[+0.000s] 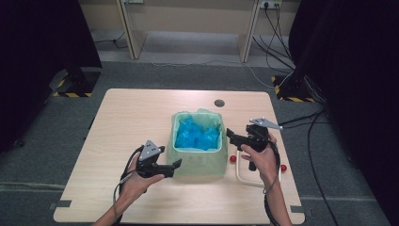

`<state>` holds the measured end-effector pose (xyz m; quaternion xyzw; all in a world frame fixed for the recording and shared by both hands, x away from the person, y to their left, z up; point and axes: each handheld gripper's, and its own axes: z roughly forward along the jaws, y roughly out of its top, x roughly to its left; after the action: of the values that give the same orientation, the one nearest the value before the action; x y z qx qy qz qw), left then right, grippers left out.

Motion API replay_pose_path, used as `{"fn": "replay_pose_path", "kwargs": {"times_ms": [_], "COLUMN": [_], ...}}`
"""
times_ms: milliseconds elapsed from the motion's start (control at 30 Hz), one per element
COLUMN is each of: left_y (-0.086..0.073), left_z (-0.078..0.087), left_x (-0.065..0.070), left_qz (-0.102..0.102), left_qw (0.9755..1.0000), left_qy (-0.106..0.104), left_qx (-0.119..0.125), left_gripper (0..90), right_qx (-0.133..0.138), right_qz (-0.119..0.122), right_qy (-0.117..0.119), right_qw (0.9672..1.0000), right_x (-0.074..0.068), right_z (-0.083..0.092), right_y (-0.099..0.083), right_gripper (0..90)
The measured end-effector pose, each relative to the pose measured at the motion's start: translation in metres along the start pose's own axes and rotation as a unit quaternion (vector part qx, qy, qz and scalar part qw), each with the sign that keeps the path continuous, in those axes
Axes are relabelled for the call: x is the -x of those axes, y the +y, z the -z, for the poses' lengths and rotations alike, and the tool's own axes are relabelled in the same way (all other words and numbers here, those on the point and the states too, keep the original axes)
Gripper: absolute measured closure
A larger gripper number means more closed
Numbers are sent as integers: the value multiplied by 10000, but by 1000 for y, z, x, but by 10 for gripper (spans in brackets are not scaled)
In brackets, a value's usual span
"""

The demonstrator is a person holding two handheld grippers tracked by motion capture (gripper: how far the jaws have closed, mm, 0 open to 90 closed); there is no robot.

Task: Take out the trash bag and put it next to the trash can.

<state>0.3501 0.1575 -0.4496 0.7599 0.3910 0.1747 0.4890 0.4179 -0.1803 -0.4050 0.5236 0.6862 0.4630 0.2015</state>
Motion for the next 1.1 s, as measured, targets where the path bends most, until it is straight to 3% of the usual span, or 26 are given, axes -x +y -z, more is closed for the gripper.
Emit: {"fn": "replay_pose_path", "kwargs": {"times_ms": [100,200,367,633,800,933,1100], "left_y": [4,5,3,5,7,11,12], "left_z": [-2,-2,2,6,10,13,14], "left_x": [4,8,10,12,12,10,10], "left_qz": [-153,-300,-521,-764,-795,-737,-731], "left_qw": [9999,9995,9986,9970,9966,9967,9965], "left_qy": [23,-16,100,130,79,18,-46], "left_qx": [34,53,43,15,196,332,398], "left_gripper": [195,355,526,770,844,855,856], "right_qx": [-16,-30,-70,-467,-741,-1039,-1147], "right_qz": [61,113,157,245,579,843,991], "right_qy": [60,134,203,130,59,1,-42], "right_qw": [10000,9998,9996,9985,9955,9910,9884], "right_x": [-7,-13,-18,-23,-32,-38,-40], "right_z": [-6,-11,-20,-41,-57,-67,-70], "right_y": [3,7,12,23,33,39,45], "right_gripper": [146,145,143,159,296,451,620]}}
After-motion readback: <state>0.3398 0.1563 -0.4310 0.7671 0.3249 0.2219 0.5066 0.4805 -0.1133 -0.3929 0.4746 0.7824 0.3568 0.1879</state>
